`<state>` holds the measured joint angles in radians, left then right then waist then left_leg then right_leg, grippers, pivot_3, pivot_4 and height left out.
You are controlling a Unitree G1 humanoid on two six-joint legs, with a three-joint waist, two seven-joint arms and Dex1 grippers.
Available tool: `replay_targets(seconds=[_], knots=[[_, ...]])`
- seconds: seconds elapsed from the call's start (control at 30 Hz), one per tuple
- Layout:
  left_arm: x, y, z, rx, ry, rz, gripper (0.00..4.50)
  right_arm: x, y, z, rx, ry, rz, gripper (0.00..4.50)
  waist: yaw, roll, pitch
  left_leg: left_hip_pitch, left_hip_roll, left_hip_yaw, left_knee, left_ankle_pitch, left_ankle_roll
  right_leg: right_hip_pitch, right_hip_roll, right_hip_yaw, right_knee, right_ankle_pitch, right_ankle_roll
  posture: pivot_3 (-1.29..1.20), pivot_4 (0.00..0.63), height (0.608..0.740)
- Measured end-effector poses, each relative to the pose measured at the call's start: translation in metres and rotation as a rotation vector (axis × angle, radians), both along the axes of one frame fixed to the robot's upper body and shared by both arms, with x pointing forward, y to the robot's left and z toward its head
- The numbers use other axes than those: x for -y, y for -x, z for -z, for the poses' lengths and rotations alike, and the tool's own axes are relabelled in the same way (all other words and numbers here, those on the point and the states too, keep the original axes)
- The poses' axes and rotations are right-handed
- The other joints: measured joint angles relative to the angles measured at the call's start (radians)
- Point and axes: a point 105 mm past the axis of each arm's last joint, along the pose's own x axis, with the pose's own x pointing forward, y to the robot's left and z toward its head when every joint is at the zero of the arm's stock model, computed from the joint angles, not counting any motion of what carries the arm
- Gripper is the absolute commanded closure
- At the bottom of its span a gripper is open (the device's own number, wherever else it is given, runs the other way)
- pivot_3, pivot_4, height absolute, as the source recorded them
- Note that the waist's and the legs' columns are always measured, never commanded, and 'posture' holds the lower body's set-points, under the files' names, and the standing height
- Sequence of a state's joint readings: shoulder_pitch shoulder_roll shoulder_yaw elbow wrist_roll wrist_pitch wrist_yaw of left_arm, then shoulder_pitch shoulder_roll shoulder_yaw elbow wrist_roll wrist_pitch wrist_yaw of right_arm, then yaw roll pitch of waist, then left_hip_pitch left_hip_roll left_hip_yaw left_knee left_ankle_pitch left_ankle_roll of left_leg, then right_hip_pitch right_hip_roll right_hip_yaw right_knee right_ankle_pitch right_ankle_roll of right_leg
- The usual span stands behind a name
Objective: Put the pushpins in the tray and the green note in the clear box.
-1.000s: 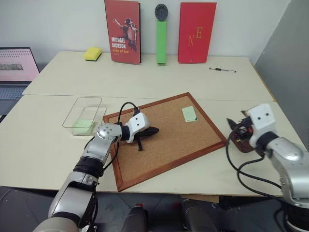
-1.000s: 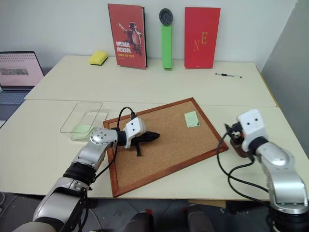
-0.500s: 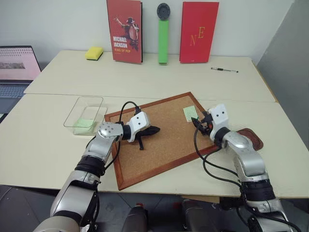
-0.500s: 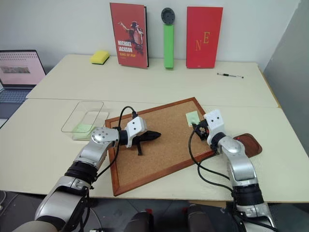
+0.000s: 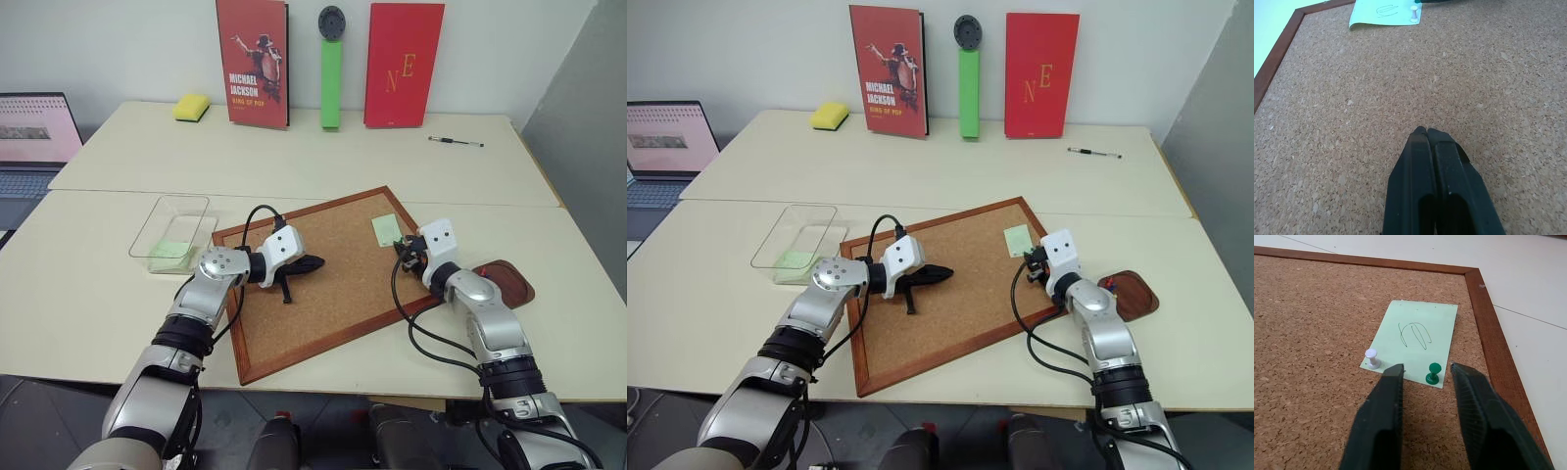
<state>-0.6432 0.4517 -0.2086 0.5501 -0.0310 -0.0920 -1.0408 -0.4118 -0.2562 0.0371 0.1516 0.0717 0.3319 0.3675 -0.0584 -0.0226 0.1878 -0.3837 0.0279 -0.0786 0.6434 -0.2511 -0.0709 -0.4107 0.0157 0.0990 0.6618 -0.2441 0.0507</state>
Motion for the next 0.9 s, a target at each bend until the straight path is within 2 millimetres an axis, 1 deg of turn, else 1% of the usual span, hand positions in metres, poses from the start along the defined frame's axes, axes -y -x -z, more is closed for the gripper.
replay_targets(seconds=[0.1,0.13,0.57,0.9], knots=[[-0.0001,0.0000,-0.0002,0.000,-0.001,0.000,4.50,0.0014,-0.0005,0.0014,-0.005,-0.007,0.009,4.46,0.000,0.000,0.000,0.000,0.000,0.000,0.000,0.000,0.000,0.000,0.000,0.000,0.000,0.000,0.000,0.00,0.150,0.740],[-0.0001,0.0001,-0.0002,-0.001,-0.001,0.000,4.50,0.0025,-0.0007,0.0010,-0.004,-0.009,0.012,4.49,0.000,0.000,0.000,0.000,0.000,0.000,0.000,0.000,0.000,0.000,0.000,0.000,0.000,0.000,0.000,0.00,0.150,0.740],[-0.0001,0.0009,-0.0013,0.001,-0.013,0.001,4.50,0.0015,0.0001,0.0001,-0.007,-0.026,0.012,4.49,-0.002,0.000,0.000,0.000,0.000,0.000,0.000,0.000,0.000,-0.001,0.000,0.000,0.000,0.000,0.000,0.00,0.150,0.740],[0.0004,0.0010,-0.0019,0.005,-0.012,0.001,4.50,0.0016,0.0000,-0.0027,0.006,-0.081,0.043,4.49,-0.002,0.000,0.000,-0.001,0.000,0.000,-0.001,0.000,0.000,-0.001,0.000,0.000,0.000,0.000,0.000,0.00,0.150,0.740]])
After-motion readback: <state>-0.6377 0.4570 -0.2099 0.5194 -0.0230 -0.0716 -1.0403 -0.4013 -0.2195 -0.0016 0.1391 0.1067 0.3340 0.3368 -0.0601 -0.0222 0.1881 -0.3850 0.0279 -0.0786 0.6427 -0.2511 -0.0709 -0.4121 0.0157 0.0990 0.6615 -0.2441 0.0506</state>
